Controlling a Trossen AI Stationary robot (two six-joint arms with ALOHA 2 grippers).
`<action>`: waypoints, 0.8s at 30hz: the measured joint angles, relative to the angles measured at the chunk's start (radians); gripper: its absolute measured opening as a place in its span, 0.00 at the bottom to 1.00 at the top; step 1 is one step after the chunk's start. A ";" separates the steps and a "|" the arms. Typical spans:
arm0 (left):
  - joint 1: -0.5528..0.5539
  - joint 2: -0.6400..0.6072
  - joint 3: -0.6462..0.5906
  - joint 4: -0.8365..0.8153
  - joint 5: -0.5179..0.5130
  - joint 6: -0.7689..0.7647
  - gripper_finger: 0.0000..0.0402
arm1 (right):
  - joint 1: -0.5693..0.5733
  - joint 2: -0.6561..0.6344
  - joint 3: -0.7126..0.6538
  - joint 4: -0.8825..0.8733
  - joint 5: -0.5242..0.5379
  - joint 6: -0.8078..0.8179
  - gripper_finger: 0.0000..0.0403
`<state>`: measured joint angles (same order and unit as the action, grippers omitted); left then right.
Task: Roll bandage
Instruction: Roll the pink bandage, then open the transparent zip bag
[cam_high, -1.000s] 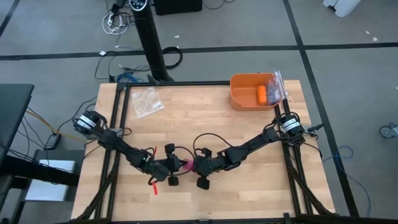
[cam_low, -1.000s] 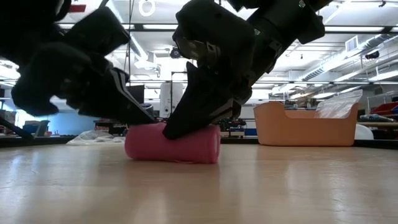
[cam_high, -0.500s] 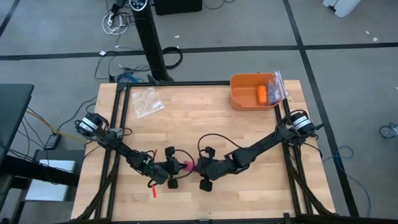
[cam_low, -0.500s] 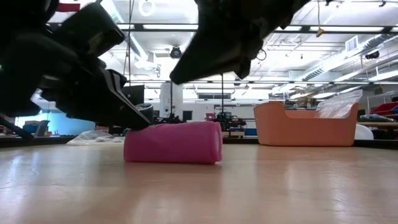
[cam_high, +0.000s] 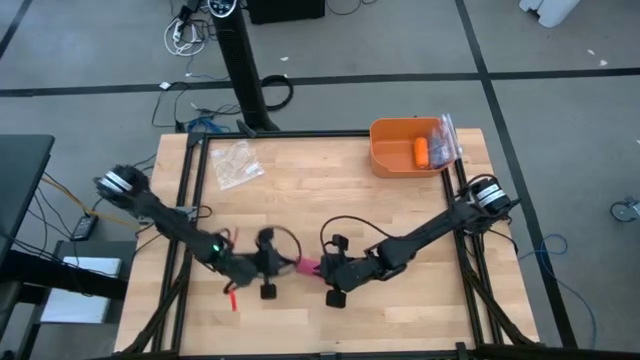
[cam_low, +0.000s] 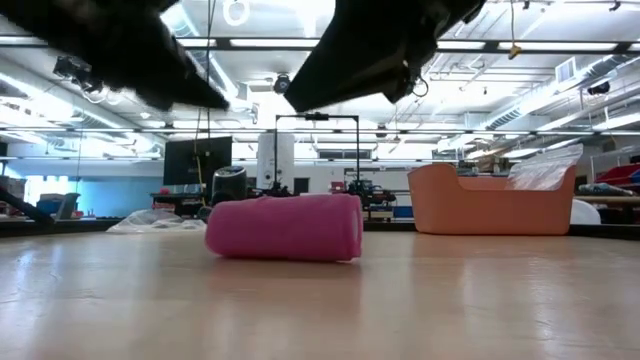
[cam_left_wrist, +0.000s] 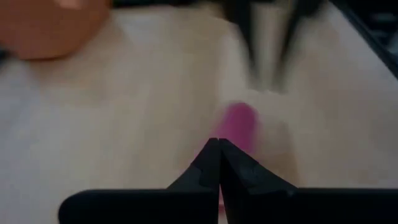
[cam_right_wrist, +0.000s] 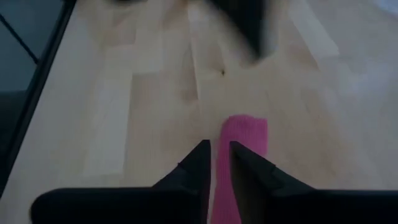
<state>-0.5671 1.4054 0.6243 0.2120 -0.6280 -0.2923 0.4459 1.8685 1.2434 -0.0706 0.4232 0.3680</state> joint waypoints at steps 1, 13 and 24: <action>0.011 -0.055 0.000 -0.060 -0.034 -0.010 0.02 | 0.002 -0.007 0.000 -0.004 -0.001 -0.012 0.17; 0.433 -0.482 -0.002 -1.037 -0.032 -0.257 0.05 | -0.004 -0.070 0.000 -0.169 -0.008 -0.144 0.26; 0.823 -0.312 -0.008 -0.878 0.240 0.043 0.27 | -0.049 -0.072 0.000 -0.274 -0.112 -0.207 0.27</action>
<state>0.2555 1.0938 0.6167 -0.6661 -0.3882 -0.2498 0.3971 1.7966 1.2434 -0.3450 0.3107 0.1610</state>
